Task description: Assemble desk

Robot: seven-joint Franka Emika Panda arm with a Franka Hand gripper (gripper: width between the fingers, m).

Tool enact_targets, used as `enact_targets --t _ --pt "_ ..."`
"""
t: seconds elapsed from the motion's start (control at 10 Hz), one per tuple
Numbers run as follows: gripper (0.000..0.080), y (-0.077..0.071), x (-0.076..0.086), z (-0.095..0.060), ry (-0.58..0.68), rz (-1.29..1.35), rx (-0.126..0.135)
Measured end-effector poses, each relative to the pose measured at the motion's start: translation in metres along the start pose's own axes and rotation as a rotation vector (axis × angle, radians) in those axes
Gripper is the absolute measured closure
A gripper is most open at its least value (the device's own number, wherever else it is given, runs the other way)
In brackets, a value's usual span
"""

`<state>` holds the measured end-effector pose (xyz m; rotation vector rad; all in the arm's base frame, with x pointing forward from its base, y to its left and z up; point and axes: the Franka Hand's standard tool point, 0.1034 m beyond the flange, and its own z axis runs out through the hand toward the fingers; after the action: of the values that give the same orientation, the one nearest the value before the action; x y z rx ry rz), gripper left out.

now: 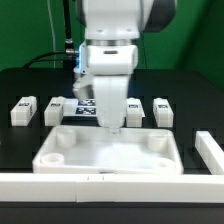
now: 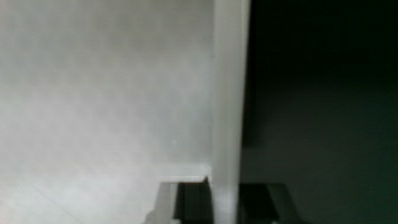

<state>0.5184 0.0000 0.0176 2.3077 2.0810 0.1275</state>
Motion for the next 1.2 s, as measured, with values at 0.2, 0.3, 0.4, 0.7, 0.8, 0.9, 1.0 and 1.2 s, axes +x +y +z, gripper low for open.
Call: enact_targets --t 0.2,0.3,0.4,0.7,0.8,0.9,1.0,1.2 --pt "0.0745 0.002 0.023 0.001 0.004 -0.033 -0.001" --pt "0.0745 0.002 0.033 0.002 0.003 -0.054 0.005" --pt "0.0745 0.002 0.038 0.002 0.001 -0.064 0.017" --pt "0.0745 0.001 0.037 0.002 -0.003 -0.064 0.034" --pt "0.0745 0.001 0.037 0.002 -0.003 -0.064 0.035" --pt "0.0551 0.001 0.037 0.002 -0.004 -0.063 0.035" --pt "0.0551 0.001 0.037 0.002 -0.004 -0.063 0.035" --pt "0.0348 0.001 0.037 0.002 -0.004 -0.063 0.036"
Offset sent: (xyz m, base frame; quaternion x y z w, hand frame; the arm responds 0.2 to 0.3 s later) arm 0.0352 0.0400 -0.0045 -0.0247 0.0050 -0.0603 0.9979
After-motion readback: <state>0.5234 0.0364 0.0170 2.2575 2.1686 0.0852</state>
